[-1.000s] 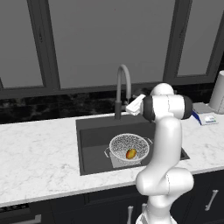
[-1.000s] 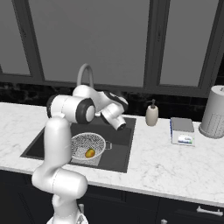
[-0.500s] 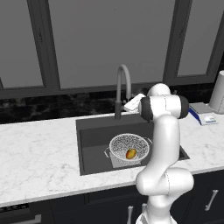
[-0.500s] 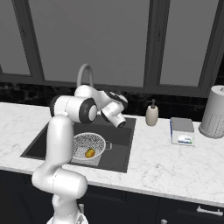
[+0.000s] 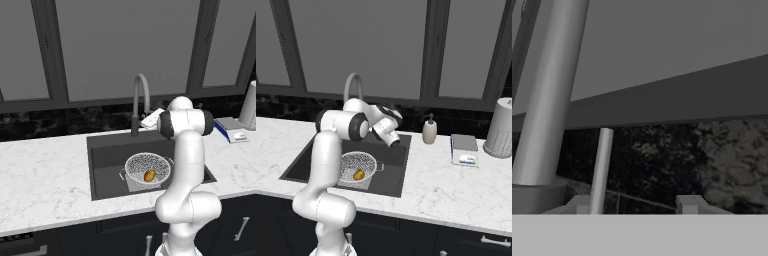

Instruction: Put the colander in the sink, put the mango in the colander, and turn on the sink faucet and pour water over the colander.

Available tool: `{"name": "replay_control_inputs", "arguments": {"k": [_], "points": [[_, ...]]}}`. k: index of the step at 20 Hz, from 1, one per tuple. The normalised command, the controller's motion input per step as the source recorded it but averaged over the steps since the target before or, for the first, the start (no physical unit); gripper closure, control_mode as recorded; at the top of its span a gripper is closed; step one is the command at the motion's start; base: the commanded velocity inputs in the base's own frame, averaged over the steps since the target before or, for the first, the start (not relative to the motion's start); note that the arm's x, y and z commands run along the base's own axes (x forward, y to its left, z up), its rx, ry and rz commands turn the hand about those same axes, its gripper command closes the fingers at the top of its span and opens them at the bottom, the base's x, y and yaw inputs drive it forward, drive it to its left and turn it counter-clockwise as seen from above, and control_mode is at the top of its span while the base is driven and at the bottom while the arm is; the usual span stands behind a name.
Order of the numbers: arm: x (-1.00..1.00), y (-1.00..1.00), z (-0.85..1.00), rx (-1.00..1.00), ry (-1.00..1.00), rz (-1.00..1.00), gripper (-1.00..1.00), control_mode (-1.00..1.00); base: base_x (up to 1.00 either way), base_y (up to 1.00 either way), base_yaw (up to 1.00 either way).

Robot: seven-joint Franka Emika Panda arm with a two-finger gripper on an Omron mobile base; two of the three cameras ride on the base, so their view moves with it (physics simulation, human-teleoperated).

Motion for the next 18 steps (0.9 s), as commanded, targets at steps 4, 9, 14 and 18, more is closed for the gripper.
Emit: {"name": "replay_control_inputs", "arguments": {"k": [4, 9, 14, 18], "points": [[0.01, 0.00, 0.03, 0.09, 0.00, -0.05, 1.00, -1.00, 0.00, 0.00, 0.00], [0.03, -0.10, 0.04, 0.09, 0.00, -0.06, 1.00, -1.00, 0.00, 0.00, 0.00], [0.10, -0.60, 0.17, 0.17, -0.07, -0.02, 1.00, -1.00, 0.00, 0.00, 0.00], [0.10, -0.99, 0.18, 0.25, -0.09, -0.01, 1.00, -1.00, 0.00, 0.00, 0.00]]}}
